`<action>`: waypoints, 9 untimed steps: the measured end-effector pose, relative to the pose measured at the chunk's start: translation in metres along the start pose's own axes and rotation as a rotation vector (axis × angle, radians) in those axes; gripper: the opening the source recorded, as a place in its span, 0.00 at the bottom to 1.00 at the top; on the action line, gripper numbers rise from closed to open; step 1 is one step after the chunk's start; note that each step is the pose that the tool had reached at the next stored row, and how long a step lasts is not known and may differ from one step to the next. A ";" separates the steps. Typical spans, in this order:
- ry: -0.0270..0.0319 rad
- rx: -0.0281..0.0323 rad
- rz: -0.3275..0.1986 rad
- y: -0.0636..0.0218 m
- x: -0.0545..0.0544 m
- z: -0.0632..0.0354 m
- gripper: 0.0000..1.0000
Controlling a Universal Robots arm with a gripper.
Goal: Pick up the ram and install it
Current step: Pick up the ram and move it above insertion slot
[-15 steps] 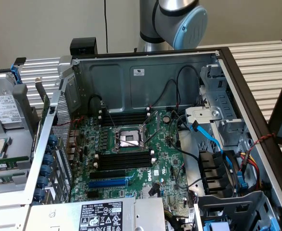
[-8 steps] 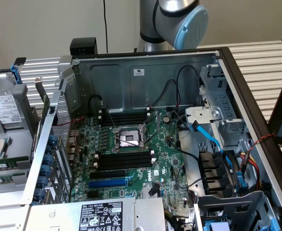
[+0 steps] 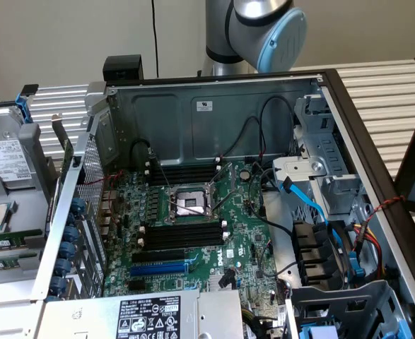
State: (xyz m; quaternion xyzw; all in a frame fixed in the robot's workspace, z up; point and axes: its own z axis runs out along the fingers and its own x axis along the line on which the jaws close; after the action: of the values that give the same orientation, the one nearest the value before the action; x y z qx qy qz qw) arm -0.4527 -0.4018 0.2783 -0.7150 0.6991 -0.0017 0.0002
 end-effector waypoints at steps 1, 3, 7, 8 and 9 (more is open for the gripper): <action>0.0000 0.0000 0.000 -0.0003 0.000 0.0019 0.42; 0.0001 -0.0001 0.000 -0.0017 0.000 0.0054 0.42; 0.0002 0.0000 0.000 -0.0048 0.001 0.0128 0.42; 0.0003 0.0000 0.000 -0.0054 0.002 0.0147 0.42; 0.0006 0.0000 0.000 -0.0058 0.002 0.0165 0.42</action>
State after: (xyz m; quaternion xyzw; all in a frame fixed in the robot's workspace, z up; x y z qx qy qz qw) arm -0.4468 -0.4037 0.2618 -0.7151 0.6990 -0.0019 0.0000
